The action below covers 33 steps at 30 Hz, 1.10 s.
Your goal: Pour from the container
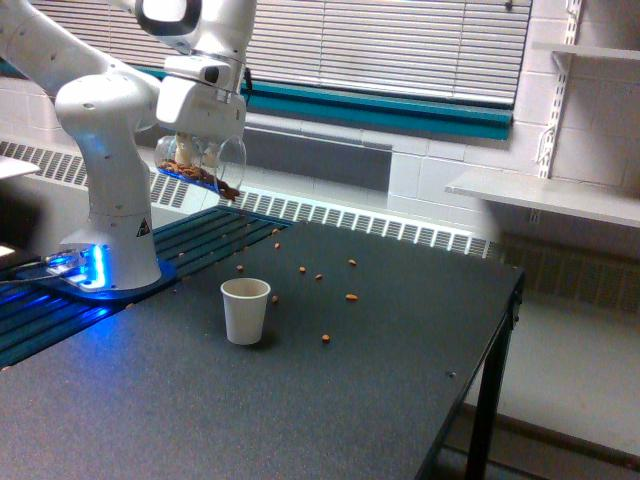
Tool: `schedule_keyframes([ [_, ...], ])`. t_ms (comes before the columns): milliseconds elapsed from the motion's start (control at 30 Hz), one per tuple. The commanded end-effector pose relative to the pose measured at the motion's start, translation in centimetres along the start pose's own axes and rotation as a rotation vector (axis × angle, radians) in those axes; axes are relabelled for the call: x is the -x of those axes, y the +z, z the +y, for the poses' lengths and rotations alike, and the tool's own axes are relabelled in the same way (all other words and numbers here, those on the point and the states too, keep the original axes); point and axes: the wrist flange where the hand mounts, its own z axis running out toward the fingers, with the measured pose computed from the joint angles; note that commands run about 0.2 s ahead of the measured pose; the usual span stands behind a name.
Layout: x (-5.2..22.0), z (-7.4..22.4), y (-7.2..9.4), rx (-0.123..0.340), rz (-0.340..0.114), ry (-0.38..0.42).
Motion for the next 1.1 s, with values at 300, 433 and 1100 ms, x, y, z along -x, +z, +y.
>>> schedule_keyframes([
  [300,0.8,0.6,1.3,0.046,-0.028,-0.006],
  [433,0.8,0.7,1.5,0.051,-0.033,-0.006],
  [1100,0.5,1.1,2.3,0.074,-0.061,-0.016],
])
